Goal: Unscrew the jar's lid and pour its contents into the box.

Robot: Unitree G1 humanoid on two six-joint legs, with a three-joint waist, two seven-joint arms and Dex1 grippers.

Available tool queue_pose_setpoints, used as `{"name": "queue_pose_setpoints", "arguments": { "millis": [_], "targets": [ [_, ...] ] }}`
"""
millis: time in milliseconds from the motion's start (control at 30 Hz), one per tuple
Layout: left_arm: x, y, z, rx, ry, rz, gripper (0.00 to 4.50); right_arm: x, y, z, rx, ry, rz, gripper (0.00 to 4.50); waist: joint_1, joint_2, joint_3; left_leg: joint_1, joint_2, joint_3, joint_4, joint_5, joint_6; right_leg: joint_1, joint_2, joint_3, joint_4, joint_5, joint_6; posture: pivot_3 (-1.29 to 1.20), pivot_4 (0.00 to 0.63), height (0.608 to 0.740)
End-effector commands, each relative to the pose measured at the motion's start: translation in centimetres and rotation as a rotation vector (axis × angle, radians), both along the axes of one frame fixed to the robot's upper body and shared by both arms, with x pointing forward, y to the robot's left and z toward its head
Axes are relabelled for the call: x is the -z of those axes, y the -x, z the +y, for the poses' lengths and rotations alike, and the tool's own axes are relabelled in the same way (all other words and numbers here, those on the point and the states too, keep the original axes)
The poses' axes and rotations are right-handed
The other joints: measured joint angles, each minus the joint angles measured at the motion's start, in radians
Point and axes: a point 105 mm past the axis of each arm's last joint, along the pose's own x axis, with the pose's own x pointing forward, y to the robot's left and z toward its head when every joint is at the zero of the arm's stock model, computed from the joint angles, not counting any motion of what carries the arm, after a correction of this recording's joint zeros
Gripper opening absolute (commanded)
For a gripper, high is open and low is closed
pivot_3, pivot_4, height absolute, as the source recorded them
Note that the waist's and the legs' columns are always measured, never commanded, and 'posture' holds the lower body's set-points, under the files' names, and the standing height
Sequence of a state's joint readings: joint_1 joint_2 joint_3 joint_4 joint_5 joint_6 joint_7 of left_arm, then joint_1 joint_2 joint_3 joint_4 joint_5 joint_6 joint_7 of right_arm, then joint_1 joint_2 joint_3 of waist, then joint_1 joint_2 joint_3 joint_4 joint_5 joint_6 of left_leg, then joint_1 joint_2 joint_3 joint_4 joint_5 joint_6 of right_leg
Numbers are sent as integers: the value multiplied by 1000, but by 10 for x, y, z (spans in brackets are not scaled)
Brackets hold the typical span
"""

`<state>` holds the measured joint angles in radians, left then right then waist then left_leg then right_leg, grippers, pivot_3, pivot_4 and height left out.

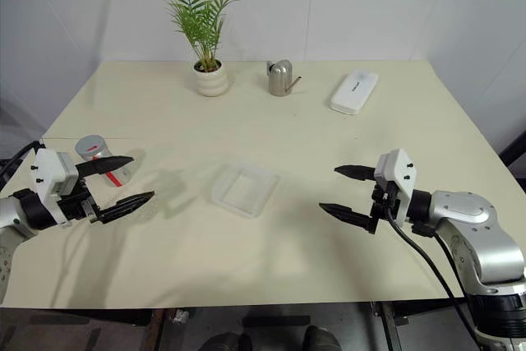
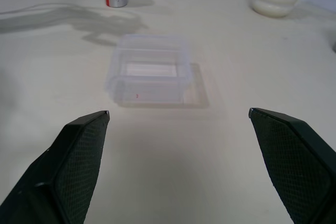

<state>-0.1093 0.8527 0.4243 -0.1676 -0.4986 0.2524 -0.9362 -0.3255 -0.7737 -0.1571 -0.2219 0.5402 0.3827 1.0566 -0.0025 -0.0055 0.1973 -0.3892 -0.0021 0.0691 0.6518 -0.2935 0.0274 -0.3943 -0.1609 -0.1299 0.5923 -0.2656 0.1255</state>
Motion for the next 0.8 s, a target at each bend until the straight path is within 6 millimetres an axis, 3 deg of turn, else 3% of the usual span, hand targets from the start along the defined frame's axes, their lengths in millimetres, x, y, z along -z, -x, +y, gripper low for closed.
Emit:
{"name": "queue_pose_setpoints", "arguments": {
  "millis": [33,267,400,500,633,800],
  "targets": [
    [-10,6,4,-23,-14,-49,4486,-8,0,5,-29,-11,-30,4500,1,0,0,0,0,0,0,0,0,0,0,0,0,0,0,0,150,740],
    [6,19,21,-161,0,-43,4486,-10,-11,17,-58,-50,-47,4500,-1,0,0,0,0,0,0,0,0,0,0,1,0,0,0,0,150,740],
    [12,23,55,-547,114,-136,4486,-28,-20,46,-146,-150,-81,4500,-4,0,0,1,0,0,0,0,0,0,0,1,0,0,0,0,150,740],
    [17,22,68,-754,220,-168,4486,-39,-23,65,-199,-190,-99,4500,1,-1,-1,1,0,-1,1,0,0,0,0,1,1,1,0,0,150,740],
    [24,6,58,-869,305,-184,4486,-55,-25,99,-277,-254,-112,4500,14,-3,-2,0,0,-2,3,0,0,0,-1,0,3,1,0,0,150,740],
    [33,-17,49,-1015,394,-197,4486,-59,-27,130,-293,-276,-119,4500,21,-8,-5,0,-1,-2,5,0,0,0,-1,1,5,1,-1,0,150,740]
  ]
}}
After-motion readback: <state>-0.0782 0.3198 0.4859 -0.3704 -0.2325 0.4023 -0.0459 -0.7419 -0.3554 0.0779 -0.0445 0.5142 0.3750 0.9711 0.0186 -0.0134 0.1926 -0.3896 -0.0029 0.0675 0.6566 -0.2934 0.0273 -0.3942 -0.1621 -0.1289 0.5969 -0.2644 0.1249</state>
